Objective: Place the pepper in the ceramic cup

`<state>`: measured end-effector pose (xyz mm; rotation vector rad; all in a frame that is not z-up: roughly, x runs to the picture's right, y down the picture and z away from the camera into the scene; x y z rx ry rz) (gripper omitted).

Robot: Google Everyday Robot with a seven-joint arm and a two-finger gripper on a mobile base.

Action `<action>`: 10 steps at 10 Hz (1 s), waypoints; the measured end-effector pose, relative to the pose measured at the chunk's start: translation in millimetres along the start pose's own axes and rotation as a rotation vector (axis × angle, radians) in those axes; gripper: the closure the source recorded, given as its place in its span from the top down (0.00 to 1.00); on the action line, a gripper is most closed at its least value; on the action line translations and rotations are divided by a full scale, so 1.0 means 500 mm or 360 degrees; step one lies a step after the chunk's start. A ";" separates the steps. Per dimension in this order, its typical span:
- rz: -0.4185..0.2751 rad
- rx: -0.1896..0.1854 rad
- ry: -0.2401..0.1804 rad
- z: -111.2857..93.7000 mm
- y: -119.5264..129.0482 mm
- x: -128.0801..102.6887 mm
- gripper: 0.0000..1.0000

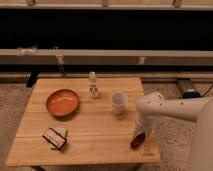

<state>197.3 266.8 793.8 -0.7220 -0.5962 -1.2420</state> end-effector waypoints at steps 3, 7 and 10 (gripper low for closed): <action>-0.0009 -0.0001 -0.0001 0.001 -0.001 -0.001 0.04; -0.0054 -0.0001 0.0054 -0.016 -0.015 0.001 0.00; -0.0140 0.0005 0.0189 -0.081 -0.043 -0.006 0.00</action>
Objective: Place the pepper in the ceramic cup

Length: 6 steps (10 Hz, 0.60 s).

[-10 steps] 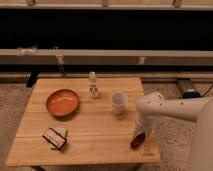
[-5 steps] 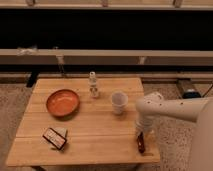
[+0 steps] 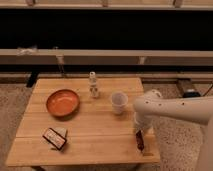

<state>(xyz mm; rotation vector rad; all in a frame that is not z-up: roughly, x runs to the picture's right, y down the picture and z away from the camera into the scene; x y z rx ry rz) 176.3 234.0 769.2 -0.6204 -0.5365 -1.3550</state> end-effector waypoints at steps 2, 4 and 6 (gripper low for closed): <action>-0.0093 -0.0003 0.0155 -0.082 -0.024 0.005 0.00; -0.0211 -0.0007 0.0343 -0.180 -0.047 0.028 0.00; -0.0325 -0.0003 0.0495 -0.254 -0.068 0.061 0.00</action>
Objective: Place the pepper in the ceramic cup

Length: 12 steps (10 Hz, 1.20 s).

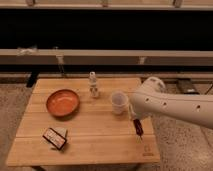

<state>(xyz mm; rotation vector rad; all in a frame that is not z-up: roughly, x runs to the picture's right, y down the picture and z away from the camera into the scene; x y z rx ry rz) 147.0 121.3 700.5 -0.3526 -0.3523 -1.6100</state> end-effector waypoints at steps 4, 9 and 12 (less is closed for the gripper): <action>-0.0238 0.0142 0.0289 -0.076 -0.037 0.167 0.00; -0.0422 0.0340 0.0438 -0.061 -0.129 0.323 0.00; -0.0503 0.0399 0.0424 -0.012 -0.194 0.368 0.02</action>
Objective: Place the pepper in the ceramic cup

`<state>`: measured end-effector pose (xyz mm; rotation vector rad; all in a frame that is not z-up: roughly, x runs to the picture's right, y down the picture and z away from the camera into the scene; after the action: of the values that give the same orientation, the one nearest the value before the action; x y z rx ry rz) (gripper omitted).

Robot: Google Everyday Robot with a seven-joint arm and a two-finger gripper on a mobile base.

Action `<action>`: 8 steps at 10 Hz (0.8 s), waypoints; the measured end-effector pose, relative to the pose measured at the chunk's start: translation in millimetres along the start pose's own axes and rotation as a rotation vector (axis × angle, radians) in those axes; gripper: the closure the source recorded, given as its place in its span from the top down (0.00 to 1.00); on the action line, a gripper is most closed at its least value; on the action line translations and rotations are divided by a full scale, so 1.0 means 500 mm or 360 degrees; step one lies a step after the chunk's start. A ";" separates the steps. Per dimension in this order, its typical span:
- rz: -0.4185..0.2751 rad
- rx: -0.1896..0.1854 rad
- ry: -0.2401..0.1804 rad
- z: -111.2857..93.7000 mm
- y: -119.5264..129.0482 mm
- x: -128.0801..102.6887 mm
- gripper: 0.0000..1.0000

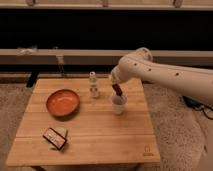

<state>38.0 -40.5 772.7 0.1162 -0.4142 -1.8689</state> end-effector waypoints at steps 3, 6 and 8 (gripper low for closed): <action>0.0011 0.0019 -0.0017 0.039 0.018 0.005 0.31; 0.0081 0.0031 -0.0021 0.054 0.051 -0.007 0.62; 0.0119 0.0041 -0.0024 0.061 0.061 -0.016 0.76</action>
<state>59.4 -34.8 810.3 0.1029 -0.4475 -1.7922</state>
